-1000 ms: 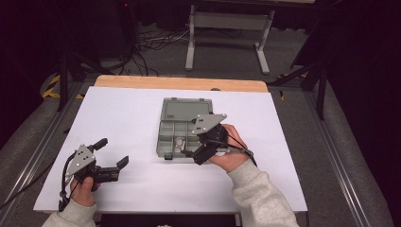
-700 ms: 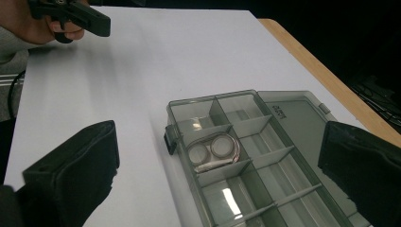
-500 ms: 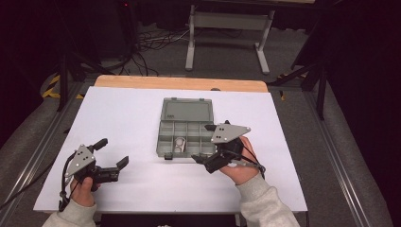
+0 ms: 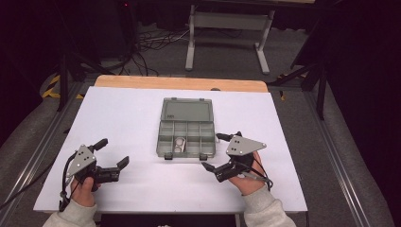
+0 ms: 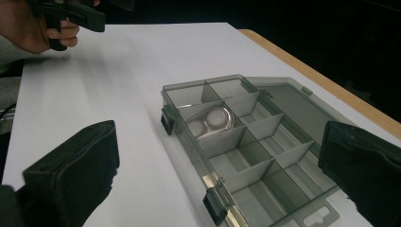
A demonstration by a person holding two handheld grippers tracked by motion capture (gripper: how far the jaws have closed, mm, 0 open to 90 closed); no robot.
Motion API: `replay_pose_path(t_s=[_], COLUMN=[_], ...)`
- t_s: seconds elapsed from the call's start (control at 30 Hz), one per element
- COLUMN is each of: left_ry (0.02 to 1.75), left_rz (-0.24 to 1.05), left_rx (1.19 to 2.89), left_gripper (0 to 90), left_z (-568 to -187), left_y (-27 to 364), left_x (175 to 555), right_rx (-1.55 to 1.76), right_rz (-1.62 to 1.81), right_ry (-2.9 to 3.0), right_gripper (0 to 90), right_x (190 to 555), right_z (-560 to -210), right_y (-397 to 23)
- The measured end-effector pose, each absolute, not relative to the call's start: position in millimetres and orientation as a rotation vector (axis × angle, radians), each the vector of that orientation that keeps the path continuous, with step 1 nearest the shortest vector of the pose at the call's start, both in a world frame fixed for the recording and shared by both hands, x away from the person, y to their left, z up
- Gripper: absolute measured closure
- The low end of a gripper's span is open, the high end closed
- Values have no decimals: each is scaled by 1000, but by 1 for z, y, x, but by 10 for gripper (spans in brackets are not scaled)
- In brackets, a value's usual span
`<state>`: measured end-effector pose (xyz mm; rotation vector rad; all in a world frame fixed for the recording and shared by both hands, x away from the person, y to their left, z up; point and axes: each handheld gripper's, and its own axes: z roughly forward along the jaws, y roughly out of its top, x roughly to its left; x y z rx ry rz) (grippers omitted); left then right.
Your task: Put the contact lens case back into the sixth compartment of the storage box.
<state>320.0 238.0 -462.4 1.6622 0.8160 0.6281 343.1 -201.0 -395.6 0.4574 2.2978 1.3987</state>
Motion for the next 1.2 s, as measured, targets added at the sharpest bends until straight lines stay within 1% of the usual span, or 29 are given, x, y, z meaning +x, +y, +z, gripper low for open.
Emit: replay_pose_path(t_s=[0.53, 0.77, 1.2], left_ry=[811, 803, 815], left_rz=[626, 627, 635], left_rx=[1660, 1662, 1648], left_gripper=[18, 17, 17], left_z=[-464, -466, -471], left_y=[238, 238, 238], left_x=[320, 319, 319], right_rx=[546, 638, 639], right_rz=[1461, 1462, 1472], right_ry=[2241, 2243, 2205], right_gripper=[1, 1, 1], right_x=[337, 339, 338], right_z=[-431, -450, -449], right_y=[-231, -246, -247])
